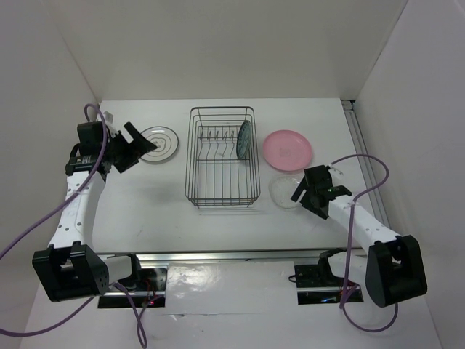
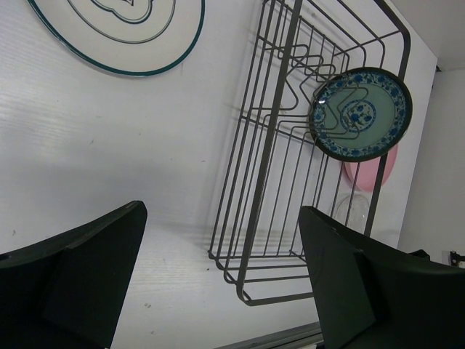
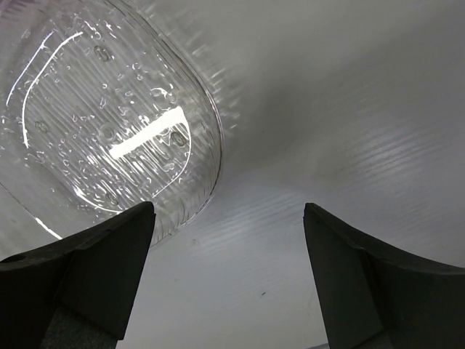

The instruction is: Load the plates into the dish rack

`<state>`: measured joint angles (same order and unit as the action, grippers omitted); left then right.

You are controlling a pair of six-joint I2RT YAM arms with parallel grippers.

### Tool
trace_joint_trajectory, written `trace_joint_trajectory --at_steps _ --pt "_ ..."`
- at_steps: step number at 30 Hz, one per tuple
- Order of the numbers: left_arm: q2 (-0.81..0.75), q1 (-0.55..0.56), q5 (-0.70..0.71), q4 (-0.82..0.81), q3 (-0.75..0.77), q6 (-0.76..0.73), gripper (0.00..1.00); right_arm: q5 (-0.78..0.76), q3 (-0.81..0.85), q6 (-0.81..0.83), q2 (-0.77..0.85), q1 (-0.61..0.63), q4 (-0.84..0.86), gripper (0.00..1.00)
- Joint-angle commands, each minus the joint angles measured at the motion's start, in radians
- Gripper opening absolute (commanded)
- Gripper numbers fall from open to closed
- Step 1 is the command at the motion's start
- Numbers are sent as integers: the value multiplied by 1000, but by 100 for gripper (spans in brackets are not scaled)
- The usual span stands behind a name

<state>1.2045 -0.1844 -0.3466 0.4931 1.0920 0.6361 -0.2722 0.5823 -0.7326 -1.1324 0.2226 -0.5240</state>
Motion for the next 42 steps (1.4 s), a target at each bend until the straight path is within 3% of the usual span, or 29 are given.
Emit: trace_joint_trajectory --at_steps 1,12,15,19,21,27,31,33,37,42 --pt "-3 -4 -34 -44 -3 7 100 42 -25 33 16 -23 87 89" --pt "-13 -4 -5 -44 -3 7 100 31 30 70 -196 -43 150 82" --pt "-13 -4 14 -44 -3 7 100 31 30 70 -207 -52 159 71" --pt "-13 -4 14 -31 8 7 100 31 21 70 -207 -52 159 40" --pt "-13 -4 14 -31 8 7 100 31 21 70 -198 -52 150 35" --pt "-13 -4 41 -31 8 7 100 31 11 70 -187 -52 130 28" --pt "-13 -4 41 -22 8 7 100 31 11 61 -144 -52 107 16" --pt "-3 -4 41 -22 17 7 100 31 11 61 -133 -52 94 15" --pt "-3 -4 32 -22 17 7 100 18 21 39 -124 -52 62 0" --pt "-3 -4 32 -22 17 7 100 -4 30 19 -113 -52 53 0"
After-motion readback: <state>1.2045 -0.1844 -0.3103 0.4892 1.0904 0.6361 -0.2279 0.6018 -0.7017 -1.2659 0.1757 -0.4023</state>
